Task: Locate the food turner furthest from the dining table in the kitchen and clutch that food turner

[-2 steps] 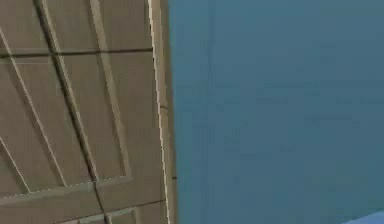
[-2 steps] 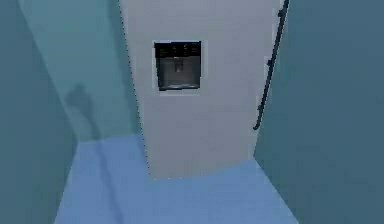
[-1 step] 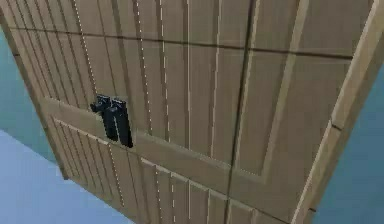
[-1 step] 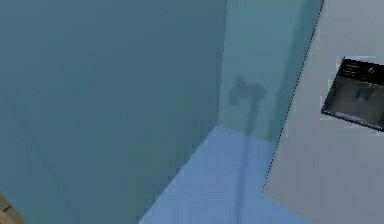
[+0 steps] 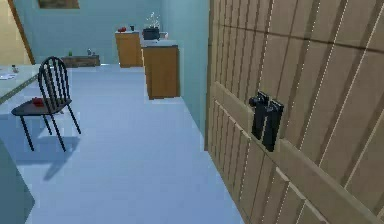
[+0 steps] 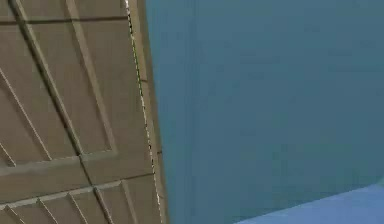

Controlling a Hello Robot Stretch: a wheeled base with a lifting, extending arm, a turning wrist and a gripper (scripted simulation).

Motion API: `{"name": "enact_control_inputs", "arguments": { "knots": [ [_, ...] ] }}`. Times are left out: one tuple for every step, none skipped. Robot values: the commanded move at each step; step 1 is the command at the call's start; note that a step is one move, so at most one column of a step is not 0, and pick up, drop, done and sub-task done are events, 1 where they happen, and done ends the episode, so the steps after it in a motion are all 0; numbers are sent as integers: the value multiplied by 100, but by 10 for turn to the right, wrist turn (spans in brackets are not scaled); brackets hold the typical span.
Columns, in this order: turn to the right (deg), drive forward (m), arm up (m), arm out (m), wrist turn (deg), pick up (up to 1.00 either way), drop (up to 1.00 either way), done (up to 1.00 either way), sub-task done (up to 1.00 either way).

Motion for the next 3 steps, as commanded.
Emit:
{"name": "enact_control_inputs", "arguments": {
  "knots": [
    [-300,0,0,0,0,0,0,0,0],
    [0,100,0,0,0,0,0,0,0],
    [-30,0,0,0,0,0,0,0,0]
  ]
}}
